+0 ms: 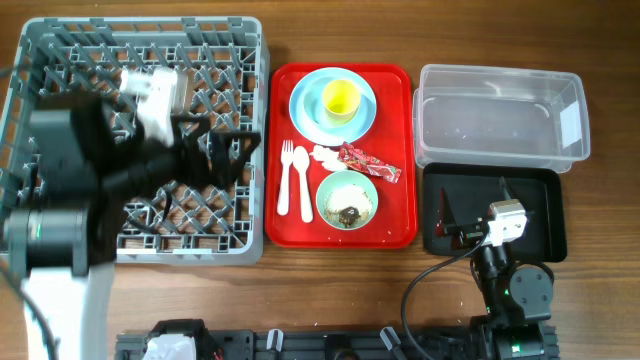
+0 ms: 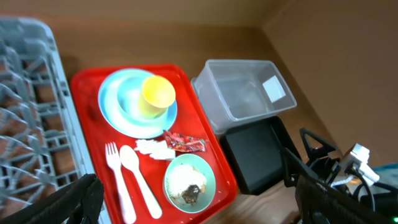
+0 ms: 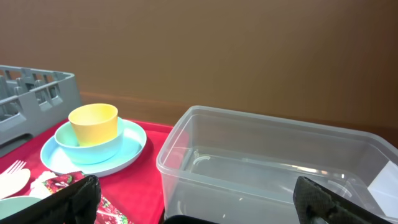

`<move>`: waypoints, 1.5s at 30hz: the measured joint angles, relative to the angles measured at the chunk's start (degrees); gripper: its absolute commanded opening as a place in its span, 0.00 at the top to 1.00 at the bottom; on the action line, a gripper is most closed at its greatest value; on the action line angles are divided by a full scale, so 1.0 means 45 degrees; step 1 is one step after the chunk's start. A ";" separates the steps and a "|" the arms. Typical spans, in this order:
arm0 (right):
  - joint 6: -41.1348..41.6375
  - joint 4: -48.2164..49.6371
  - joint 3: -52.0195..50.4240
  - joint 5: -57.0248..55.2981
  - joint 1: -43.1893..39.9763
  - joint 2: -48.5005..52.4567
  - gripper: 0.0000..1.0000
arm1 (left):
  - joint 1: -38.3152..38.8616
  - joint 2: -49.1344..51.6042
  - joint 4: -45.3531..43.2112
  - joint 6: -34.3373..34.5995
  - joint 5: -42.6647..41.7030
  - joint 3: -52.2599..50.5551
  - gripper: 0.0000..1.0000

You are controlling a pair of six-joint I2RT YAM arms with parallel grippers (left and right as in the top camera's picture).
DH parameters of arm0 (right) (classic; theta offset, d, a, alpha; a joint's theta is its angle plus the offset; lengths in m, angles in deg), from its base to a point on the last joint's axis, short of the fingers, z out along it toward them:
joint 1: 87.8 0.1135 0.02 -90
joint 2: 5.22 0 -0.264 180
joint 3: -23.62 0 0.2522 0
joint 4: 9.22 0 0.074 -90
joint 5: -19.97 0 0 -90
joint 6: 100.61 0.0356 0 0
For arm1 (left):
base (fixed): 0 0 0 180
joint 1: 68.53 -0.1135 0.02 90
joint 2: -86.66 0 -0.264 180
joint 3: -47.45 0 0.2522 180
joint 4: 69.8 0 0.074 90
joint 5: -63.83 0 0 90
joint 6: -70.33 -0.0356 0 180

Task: Sort waste into correct bins and load items into the dishwasher rack
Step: 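Move the left gripper over the white spoon on the red tray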

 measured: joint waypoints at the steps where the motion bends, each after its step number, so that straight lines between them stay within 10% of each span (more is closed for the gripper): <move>1: 0.0000 0.0000 0.0000 0.0000 0.0000 0.0000 0.01 | 0.0000 0.0651 0.0151 0.0000 -0.0189 0.0087 0.00; 4: 0.0000 0.0000 0.0000 0.0000 0.0000 0.0000 0.00 | 0.0000 0.1851 0.0690 0.0000 -0.0418 0.0097 0.02; 6: 0.0000 0.0000 0.0000 0.0000 0.0000 0.0000 0.00 | 0.0010 0.2696 0.1103 0.0000 -0.0491 0.0097 0.38; 8: 0.0000 0.0000 0.0000 0.0000 0.0000 0.0000 0.00 | 0.0155 0.3526 0.1428 -0.0034 -0.0520 0.0097 0.96; 22: 0.0000 0.0005 0.0000 0.0000 0.0000 0.0000 0.00 | 0.1991 0.5969 0.1161 -0.0078 0.0991 0.0097 0.96; 28: 0.0000 0.0005 0.0000 0.0000 0.0000 0.0000 0.00 | 0.4192 0.6028 0.1209 0.3007 0.5299 0.0083 0.96; 34: 0.0000 0.0010 0.0000 0.0000 0.0000 0.0000 0.00 | 0.7091 0.6110 -0.0185 0.5926 0.9651 -0.1326 0.66; 38: 0.0000 0.0010 0.0000 0.0000 0.0000 0.0000 0.00 | 0.7388 0.6110 -0.0413 0.6217 1.0443 -0.1423 0.00; 40: 0.0000 0.0010 0.0000 0.0000 0.0000 0.0000 0.00 | 0.7388 0.6110 -0.0500 0.6300 1.0380 -0.1428 0.06; 43: 0.0000 0.0010 0.0000 0.0000 0.0000 0.0000 0.00 | 0.7388 0.6110 -0.0719 0.6416 0.9981 -0.1428 0.71; 45: 0.0000 0.0010 0.0000 0.0000 0.0000 0.0000 0.00 | 0.7388 0.6144 -0.0738 0.6445 0.9962 -0.1428 0.79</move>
